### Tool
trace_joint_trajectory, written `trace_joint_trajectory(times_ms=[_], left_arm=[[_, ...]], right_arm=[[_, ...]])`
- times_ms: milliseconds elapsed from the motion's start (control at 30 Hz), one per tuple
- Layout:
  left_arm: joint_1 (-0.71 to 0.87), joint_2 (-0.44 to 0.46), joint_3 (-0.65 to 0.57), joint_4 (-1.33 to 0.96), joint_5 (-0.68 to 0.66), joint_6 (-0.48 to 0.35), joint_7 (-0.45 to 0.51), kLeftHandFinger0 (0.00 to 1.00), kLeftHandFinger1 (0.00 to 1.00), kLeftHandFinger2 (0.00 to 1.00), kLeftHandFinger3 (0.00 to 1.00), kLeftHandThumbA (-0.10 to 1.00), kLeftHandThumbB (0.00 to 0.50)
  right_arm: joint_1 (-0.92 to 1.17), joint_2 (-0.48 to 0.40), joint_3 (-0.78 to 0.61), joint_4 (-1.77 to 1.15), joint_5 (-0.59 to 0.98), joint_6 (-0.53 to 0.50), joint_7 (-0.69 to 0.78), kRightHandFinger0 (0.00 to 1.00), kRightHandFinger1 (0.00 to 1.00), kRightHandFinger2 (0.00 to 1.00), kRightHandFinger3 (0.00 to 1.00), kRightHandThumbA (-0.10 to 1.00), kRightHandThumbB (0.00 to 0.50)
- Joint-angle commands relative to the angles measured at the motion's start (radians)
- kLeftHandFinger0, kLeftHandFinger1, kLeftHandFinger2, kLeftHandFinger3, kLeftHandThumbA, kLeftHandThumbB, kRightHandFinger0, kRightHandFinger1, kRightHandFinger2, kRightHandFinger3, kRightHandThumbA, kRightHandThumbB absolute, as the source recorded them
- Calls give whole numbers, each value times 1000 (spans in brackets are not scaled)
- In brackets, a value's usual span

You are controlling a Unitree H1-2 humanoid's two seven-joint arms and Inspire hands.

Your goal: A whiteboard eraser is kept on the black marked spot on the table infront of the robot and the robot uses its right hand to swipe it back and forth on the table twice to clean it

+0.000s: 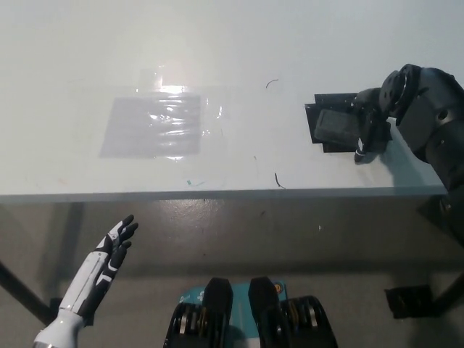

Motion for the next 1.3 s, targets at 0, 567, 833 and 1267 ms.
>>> trace_joint_trajectory(times_ms=[0, 567, 833, 1267], left_arm=[[-10, 14, -7, -26, -9, -33, -16, 1000, 1000, 1000, 1000, 1000, 407], [-15, 21, -15, -43, -1, -8, -22, 1000, 1000, 1000, 1000, 1000, 414], [-13, 21, -16, -56, -5, 15, -23, 1000, 1000, 1000, 1000, 1000, 430], [-37, 28, -17, -49, -3, 11, -31, 1000, 1000, 1000, 1000, 993, 444]], right_arm=[[-35, -21, 4, -1, -16, 17, -35, 1000, 1000, 1000, 1000, 1000, 344], [-49, -15, -56, -21, 3, -75, -445, 1000, 1000, 1000, 1000, 803, 292], [-43, -17, -64, -17, 10, -81, -466, 985, 1000, 973, 1000, 761, 300], [-47, -31, -56, -12, -7, -83, -464, 1000, 1000, 1000, 1000, 733, 303]])
